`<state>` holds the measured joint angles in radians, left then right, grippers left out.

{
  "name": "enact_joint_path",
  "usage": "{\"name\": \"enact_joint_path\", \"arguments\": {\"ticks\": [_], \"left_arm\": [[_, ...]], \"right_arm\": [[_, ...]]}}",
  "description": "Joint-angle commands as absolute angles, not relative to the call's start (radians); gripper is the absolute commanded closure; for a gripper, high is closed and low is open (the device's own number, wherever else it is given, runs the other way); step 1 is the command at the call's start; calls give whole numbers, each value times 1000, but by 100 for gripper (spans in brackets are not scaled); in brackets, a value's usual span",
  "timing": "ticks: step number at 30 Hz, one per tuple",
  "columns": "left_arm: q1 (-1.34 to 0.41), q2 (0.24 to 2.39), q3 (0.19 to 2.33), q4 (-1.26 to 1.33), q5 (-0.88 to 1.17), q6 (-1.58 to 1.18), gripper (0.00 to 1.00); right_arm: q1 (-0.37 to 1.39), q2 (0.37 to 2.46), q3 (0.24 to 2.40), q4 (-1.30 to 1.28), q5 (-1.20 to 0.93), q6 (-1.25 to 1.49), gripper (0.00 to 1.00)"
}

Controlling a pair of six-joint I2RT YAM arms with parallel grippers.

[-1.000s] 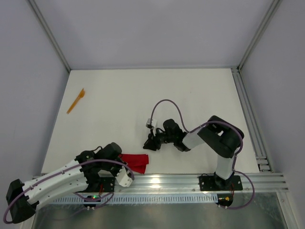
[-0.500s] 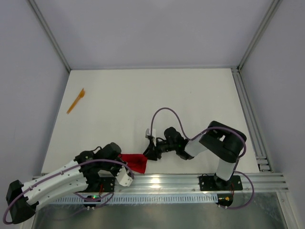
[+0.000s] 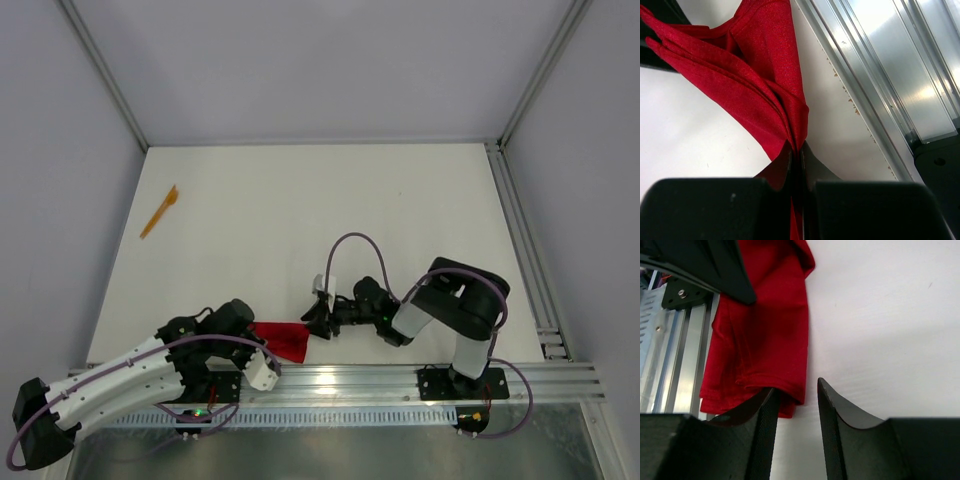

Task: Fold the napkin into a case and place the utensils inside
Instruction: Smooth out the smaller rectangle-folded napkin.

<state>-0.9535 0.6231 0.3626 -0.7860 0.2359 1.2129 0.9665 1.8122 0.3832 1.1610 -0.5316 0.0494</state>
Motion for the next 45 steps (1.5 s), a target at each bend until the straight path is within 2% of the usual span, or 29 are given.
{"name": "enact_joint_path", "arguments": {"ticks": [1,7,11,17,23,32,37,43,45], "left_arm": [[-954,611,360,-759,247,1230,100],[-954,601,362,-769,245,1233,100],[-954,603,356,-758,245,1236,100],[-954,611,356,-741,221,1218,100],[-954,638,373,-721,212,1140,100],[-954,635,371,-727,216,1158,100],[-954,637,371,-710,207,1163,100],[-954,635,364,-695,181,1163,100],[-954,643,364,-684,176,1138,100]], "right_arm": [[969,1861,420,1345,-456,18,59],[969,1904,407,1439,-446,32,59],[973,1899,396,1450,-514,6,59],[1000,1875,362,1477,-534,-101,59],[1077,1801,356,1323,-482,-225,59],[1103,1687,345,1200,-265,-340,59],[1103,1706,365,1195,-349,-359,58],[1120,1672,342,1174,-509,-344,64],[1140,1642,350,1093,-503,-360,72]]}}
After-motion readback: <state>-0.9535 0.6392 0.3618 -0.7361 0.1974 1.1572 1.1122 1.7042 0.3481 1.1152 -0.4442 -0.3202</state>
